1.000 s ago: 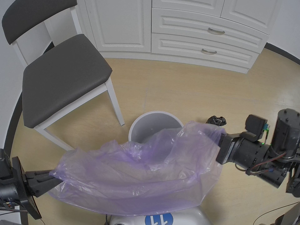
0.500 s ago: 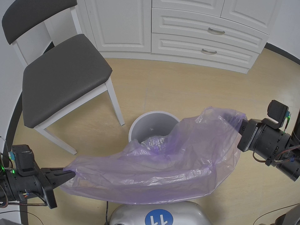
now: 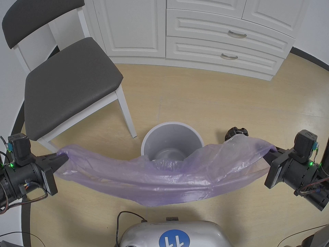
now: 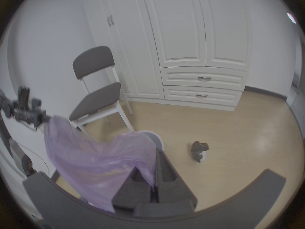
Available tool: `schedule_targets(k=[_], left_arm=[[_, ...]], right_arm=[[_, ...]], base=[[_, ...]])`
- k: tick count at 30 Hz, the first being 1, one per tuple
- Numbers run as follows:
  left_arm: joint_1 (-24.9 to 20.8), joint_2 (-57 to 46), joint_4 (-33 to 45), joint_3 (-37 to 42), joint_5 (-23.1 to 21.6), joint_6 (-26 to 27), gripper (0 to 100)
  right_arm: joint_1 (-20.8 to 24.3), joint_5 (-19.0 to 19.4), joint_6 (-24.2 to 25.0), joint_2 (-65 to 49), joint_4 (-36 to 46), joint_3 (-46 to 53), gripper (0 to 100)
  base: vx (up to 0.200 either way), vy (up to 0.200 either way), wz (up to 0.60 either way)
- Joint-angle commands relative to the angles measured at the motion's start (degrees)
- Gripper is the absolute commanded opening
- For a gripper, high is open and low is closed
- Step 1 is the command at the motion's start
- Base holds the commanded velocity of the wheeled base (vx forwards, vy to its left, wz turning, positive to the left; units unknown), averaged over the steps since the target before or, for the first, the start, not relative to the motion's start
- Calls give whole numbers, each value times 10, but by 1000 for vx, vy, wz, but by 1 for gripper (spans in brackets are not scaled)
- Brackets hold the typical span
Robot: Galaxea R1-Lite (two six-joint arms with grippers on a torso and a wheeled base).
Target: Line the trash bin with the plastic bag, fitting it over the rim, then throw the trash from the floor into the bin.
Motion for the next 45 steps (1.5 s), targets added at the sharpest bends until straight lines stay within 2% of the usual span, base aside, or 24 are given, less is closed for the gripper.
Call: schedule_targets(k=[1,6,24,32,43,45], left_arm=[[19,14,-38,8,-1,1,0],[20,25,-51,15,-1,1,0],[57,28,-55,13,-1,6,0],[67,28,-55,14,-2,7,0],[57,28,-63,17,-2,7,0],[37,28,-85,20,0,6,0]], right_arm=[[-1,-20,-44,-24,-2,43,0],[-2,-20,-79,-38,-3,62,0],[-23,-30,-112,-39,0,89,0],[-52,-23,-129,-39,0,96,0],[-42,-21,-129,-37,-6,91,0],[-35,-20,-127,-35,-8,90,0]], base=[[0,0,0],[0,0,0],[0,0,0],[0,0,0],[0,0,0],[0,0,0]])
